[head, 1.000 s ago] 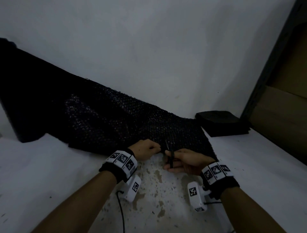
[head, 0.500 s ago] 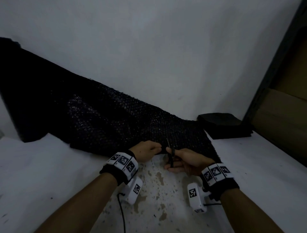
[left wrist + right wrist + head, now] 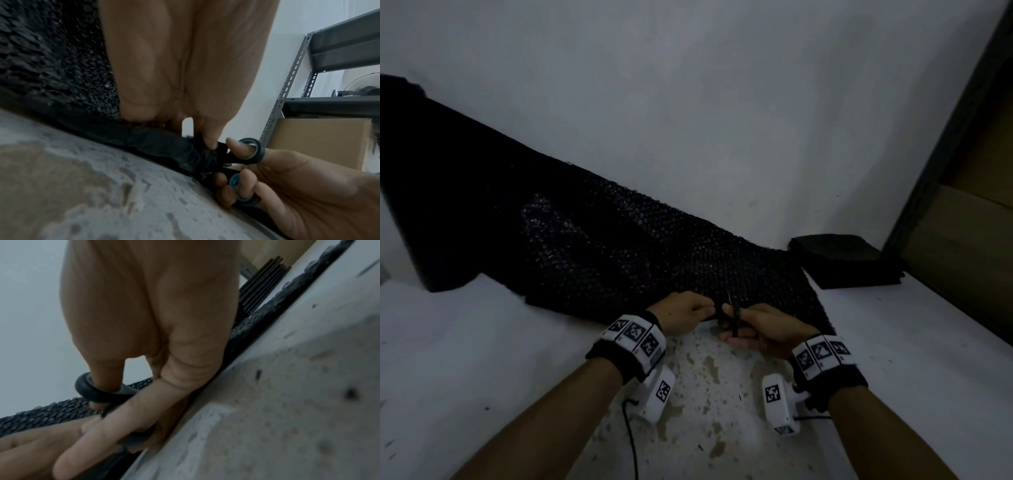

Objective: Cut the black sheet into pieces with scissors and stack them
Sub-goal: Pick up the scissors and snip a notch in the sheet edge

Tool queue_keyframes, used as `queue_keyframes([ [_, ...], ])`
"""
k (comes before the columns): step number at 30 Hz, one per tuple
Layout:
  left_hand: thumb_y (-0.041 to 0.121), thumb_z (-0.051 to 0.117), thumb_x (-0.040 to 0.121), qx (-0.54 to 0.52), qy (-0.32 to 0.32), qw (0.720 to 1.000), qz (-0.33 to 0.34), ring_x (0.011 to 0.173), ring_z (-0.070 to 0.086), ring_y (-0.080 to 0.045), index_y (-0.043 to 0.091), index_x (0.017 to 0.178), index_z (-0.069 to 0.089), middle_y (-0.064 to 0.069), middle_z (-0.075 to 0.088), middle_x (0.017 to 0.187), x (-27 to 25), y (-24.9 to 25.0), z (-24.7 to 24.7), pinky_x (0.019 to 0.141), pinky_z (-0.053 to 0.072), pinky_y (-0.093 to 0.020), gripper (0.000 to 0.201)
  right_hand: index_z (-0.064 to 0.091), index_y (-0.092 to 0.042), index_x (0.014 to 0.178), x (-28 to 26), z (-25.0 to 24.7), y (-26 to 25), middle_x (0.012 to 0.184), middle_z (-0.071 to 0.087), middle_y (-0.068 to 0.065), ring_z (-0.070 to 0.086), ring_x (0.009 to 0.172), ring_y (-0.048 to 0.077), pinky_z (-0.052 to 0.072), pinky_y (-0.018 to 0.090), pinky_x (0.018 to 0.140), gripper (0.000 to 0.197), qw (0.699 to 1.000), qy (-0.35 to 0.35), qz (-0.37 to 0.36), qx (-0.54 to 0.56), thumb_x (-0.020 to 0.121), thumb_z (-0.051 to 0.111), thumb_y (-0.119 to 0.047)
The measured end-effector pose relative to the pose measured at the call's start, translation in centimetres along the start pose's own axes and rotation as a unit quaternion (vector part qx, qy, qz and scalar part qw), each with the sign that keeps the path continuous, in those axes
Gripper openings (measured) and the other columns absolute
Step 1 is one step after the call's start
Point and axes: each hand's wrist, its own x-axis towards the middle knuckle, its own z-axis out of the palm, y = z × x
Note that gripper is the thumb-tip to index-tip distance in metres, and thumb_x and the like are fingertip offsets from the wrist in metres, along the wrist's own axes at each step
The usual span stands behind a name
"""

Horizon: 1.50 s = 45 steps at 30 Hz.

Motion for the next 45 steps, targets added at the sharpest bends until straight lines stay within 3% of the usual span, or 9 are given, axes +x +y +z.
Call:
queue_keyframes([
  [2, 0.046, 0.039, 0.105, 0.006, -0.008, 1.0, -0.022, 0.094, 0.06, -0.019, 0.012, 0.104, 0.069, -0.003, 0.066, 0.099, -0.1, 0.5, -0.1, 0.081, 0.045, -0.03, 0.046, 0.069, 0.002, 0.113, 0.0, 0.0, 0.0, 0.106, 0.075, 0.016, 0.075, 0.087, 0.019, 0.06, 0.025, 0.07, 0.039, 1.0, 0.001, -0.001, -0.002, 0.092, 0.069, -0.031],
  [5, 0.052, 0.031, 0.105, 0.021, -0.015, 0.998, -0.061, 0.12, 0.054, -0.023, 0.019, 0.126, 0.067, -0.002, 0.06, 0.13, 0.1, 1.4, -0.7, 0.103, 0.041, -0.029, 0.053, 0.069, 0.002, 0.113, 0.0, -0.1, 0.0, 0.105, 0.075, 0.017, 0.075, 0.085, 0.018, 0.06, 0.024, 0.069, 0.037, 1.0, 0.005, 0.005, 0.004, 0.092, 0.069, -0.028],
  [11, 0.047, 0.057, 0.096, 0.166, 0.025, 0.984, -0.059, 0.112, 0.061, -0.027, 0.026, 0.124, 0.067, -0.006, 0.065, 0.125, 2.5, 1.1, -2.0, 0.094, 0.053, -0.035, 0.037, 0.07, 0.003, 0.109, 0.1, -0.4, 0.1, 0.099, 0.076, 0.016, 0.075, 0.085, 0.018, 0.061, 0.025, 0.073, 0.035, 1.0, 0.001, 0.012, 0.007, 0.091, 0.07, -0.027],
  [16, 0.062, 0.054, 0.092, 0.241, -0.078, 0.964, -0.08, 0.147, 0.026, -0.03, 0.033, 0.158, 0.019, -0.011, 0.018, 0.164, 3.2, 0.3, -1.3, 0.116, 0.027, -0.031, 0.08, 0.071, 0.002, 0.101, 0.3, -0.5, 0.3, 0.094, 0.076, 0.015, 0.074, 0.088, 0.018, 0.06, 0.025, 0.076, 0.031, 1.0, -0.01, 0.014, 0.0, 0.093, 0.068, -0.029],
  [25, 0.064, 0.062, 0.086, 0.228, -0.063, 0.968, -0.079, 0.134, 0.046, -0.026, 0.036, 0.155, 0.028, -0.007, 0.04, 0.154, 3.8, -0.7, -1.2, 0.108, 0.043, -0.033, 0.082, 0.068, 0.006, 0.112, 0.7, -0.7, -0.2, 0.104, 0.074, 0.017, 0.075, 0.089, 0.021, 0.06, 0.029, 0.071, 0.047, 1.0, -0.017, 0.023, -0.004, 0.09, 0.071, -0.035],
  [32, 0.062, 0.063, 0.086, 0.224, -0.057, 0.97, -0.072, 0.128, 0.052, -0.026, 0.037, 0.153, 0.032, -0.006, 0.049, 0.147, 3.9, -0.8, -1.4, 0.105, 0.047, -0.038, 0.078, 0.071, -0.004, 0.096, 1.4, -0.7, -1.0, 0.085, 0.075, 0.006, 0.073, 0.083, 0.019, 0.06, 0.031, 0.074, 0.037, 0.999, -0.028, 0.032, -0.02, 0.09, 0.069, -0.04],
  [35, 0.062, 0.063, 0.086, 0.232, -0.059, 0.969, -0.066, 0.125, 0.054, -0.026, 0.037, 0.152, 0.034, -0.005, 0.052, 0.143, 3.9, -0.8, -1.4, 0.104, 0.047, -0.037, 0.076, 0.071, -0.005, 0.101, 1.8, -0.7, -1.3, 0.085, 0.075, 0.005, 0.074, 0.083, 0.019, 0.06, 0.031, 0.073, 0.038, 0.999, -0.024, 0.03, -0.03, 0.089, 0.07, -0.04],
  [39, 0.06, 0.063, 0.087, 0.234, -0.058, 0.969, -0.058, 0.128, 0.051, -0.027, 0.037, 0.152, 0.035, -0.007, 0.049, 0.146, 4.0, -0.9, -1.5, 0.105, 0.046, -0.037, 0.075, 0.069, 0.001, 0.114, 2.5, -0.5, -1.6, 0.093, 0.076, 0.009, 0.074, 0.086, 0.021, 0.06, 0.031, 0.072, 0.053, 0.999, -0.021, 0.026, -0.036, 0.083, 0.074, -0.043],
  [45, 0.063, 0.052, 0.092, 0.246, -0.063, 0.965, -0.066, 0.133, 0.046, -0.029, 0.037, 0.154, 0.029, -0.008, 0.041, 0.153, 4.1, -1.0, -1.7, 0.109, 0.041, -0.037, 0.071, 0.069, -0.001, 0.102, 2.9, -0.7, -1.4, 0.087, 0.075, 0.01, 0.075, 0.085, 0.019, 0.061, 0.028, 0.072, 0.041, 0.999, -0.017, 0.02, -0.026, 0.086, 0.073, -0.039],
])
